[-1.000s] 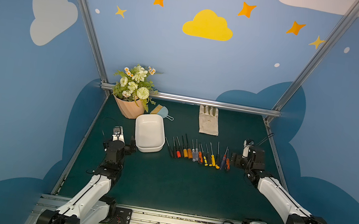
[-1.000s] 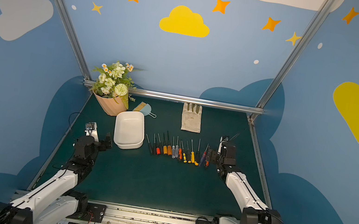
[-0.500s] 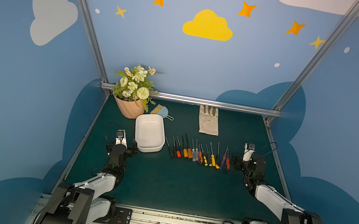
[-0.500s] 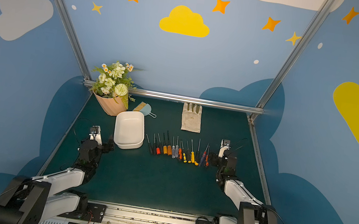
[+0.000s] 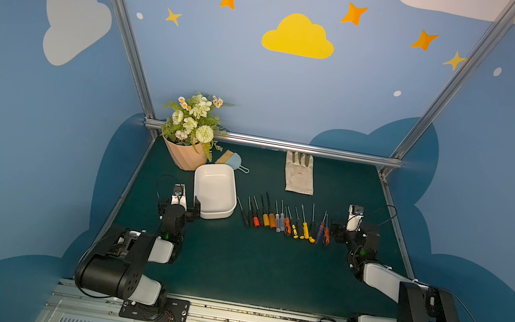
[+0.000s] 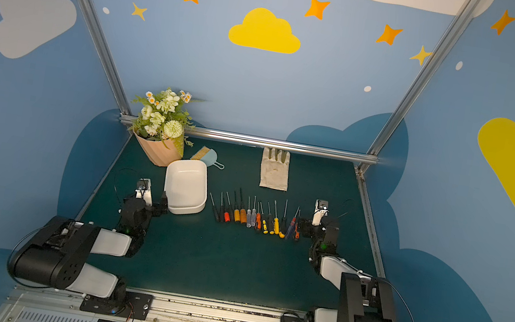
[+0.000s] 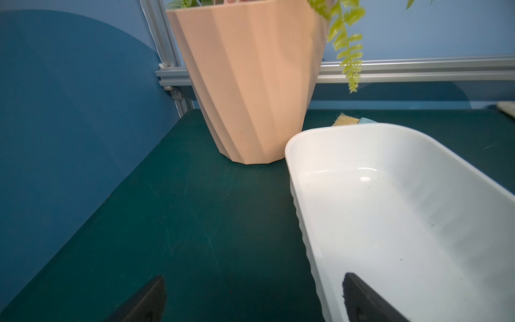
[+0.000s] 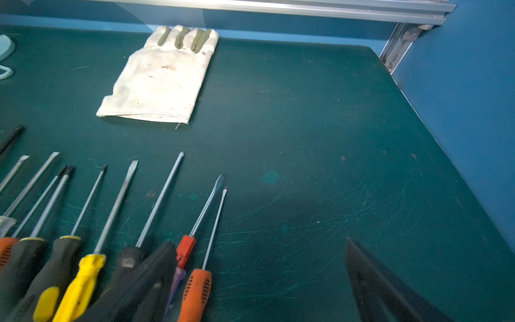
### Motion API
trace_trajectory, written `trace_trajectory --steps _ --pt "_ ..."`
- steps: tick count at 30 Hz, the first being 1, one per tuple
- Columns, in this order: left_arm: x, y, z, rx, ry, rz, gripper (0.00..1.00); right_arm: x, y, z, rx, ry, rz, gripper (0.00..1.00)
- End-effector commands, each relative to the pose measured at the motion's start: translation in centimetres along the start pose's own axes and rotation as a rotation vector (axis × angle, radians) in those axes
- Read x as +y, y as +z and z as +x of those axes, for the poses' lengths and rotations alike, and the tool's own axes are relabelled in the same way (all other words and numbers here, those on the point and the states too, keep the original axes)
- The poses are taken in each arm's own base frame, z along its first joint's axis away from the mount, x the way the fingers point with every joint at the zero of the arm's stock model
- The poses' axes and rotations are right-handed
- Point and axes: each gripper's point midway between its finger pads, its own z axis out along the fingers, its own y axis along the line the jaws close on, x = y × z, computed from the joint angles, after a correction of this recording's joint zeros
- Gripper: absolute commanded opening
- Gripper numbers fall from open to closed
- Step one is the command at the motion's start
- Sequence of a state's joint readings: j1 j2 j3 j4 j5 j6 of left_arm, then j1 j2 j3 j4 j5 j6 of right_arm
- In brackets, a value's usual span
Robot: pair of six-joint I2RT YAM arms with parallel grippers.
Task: Take out the screwdriver from the storage box
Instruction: Reset both arms
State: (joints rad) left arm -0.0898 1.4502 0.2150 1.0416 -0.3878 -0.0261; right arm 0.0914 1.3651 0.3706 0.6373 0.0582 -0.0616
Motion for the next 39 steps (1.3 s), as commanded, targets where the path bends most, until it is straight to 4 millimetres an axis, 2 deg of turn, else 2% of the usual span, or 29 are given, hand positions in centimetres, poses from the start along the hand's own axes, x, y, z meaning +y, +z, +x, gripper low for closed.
trace_trajectory --steps 1,5,7,10,15,30,39 --pt "-0.2 0.1 -1.2 -0.040 -0.013 0.022 1.00 -0.2 0.3 -0.9 -0.058 -0.003 0.001 0.96" --pt "-0.9 0.5 -0.8 -0.024 0.000 0.071 1.00 -1.3 0.4 -0.4 -0.078 0.026 0.069 0.96" --pt "-1.2 1.0 -0.1 -0.011 0.002 0.084 1.00 -1.0 0.4 -0.4 -0.068 0.021 0.055 0.96" --pt "-1.0 1.5 -0.1 -0.041 -0.007 0.077 0.99 -0.7 0.8 -0.5 -0.051 0.011 0.040 0.96" --pt "-0.4 1.9 0.2 0.022 -0.034 0.065 1.00 -1.3 2.3 -0.2 0.047 0.034 0.061 0.96" --pt "-0.1 3.1 0.5 0.094 -0.064 0.069 1.00 -1.6 2.3 0.0 0.049 0.046 0.067 0.96" --pt "-0.7 3.4 0.6 0.117 -0.041 0.095 1.00 -1.6 2.3 0.0 0.049 0.044 0.066 0.96"
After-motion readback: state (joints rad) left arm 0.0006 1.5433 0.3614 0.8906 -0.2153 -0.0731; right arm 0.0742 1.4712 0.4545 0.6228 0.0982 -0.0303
